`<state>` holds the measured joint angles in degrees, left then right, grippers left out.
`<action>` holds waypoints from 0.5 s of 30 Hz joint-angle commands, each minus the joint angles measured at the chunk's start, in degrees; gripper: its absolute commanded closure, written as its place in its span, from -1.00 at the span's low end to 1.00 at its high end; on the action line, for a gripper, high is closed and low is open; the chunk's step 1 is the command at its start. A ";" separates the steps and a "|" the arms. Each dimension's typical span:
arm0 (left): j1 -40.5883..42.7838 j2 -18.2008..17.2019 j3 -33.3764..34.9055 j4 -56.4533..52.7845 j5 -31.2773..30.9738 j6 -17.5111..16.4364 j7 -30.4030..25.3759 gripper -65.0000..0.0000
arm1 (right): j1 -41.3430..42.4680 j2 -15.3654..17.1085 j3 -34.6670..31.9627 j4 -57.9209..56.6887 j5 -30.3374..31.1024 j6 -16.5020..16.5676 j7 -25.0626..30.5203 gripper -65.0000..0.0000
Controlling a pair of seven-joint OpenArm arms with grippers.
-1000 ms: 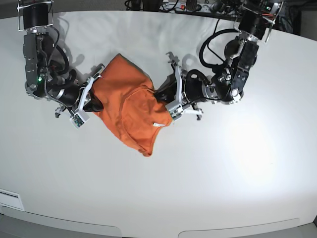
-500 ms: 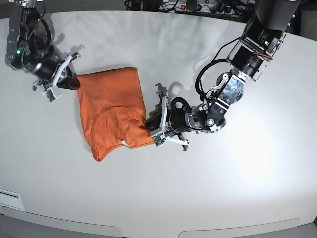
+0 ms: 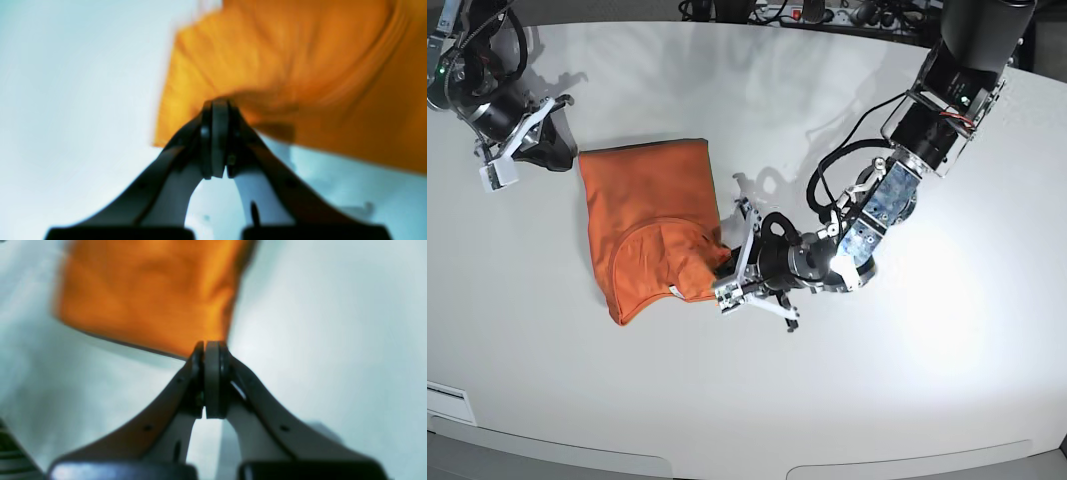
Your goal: Fold the T-shirt properly
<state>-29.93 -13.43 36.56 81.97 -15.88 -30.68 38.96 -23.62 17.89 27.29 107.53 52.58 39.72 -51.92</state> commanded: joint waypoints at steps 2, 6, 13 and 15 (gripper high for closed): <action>-1.64 0.09 -2.29 4.37 -4.59 0.04 3.08 1.00 | 0.28 0.85 2.78 1.07 3.30 0.28 0.37 1.00; -0.28 -0.61 -7.65 9.14 -11.89 -0.09 9.79 1.00 | 0.33 0.85 5.51 1.07 3.93 0.28 0.22 1.00; 5.90 -1.03 -19.87 9.31 -16.63 6.84 12.46 1.00 | 1.38 0.85 -2.19 1.07 -6.84 0.28 4.39 1.00; 6.69 -1.05 -22.60 9.38 -17.40 6.27 13.99 1.00 | 2.54 0.83 -5.40 1.07 -10.80 0.28 5.75 1.00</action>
<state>-21.43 -14.39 14.39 90.28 -32.23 -24.29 54.43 -21.47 17.93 21.39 107.55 40.49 39.88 -47.68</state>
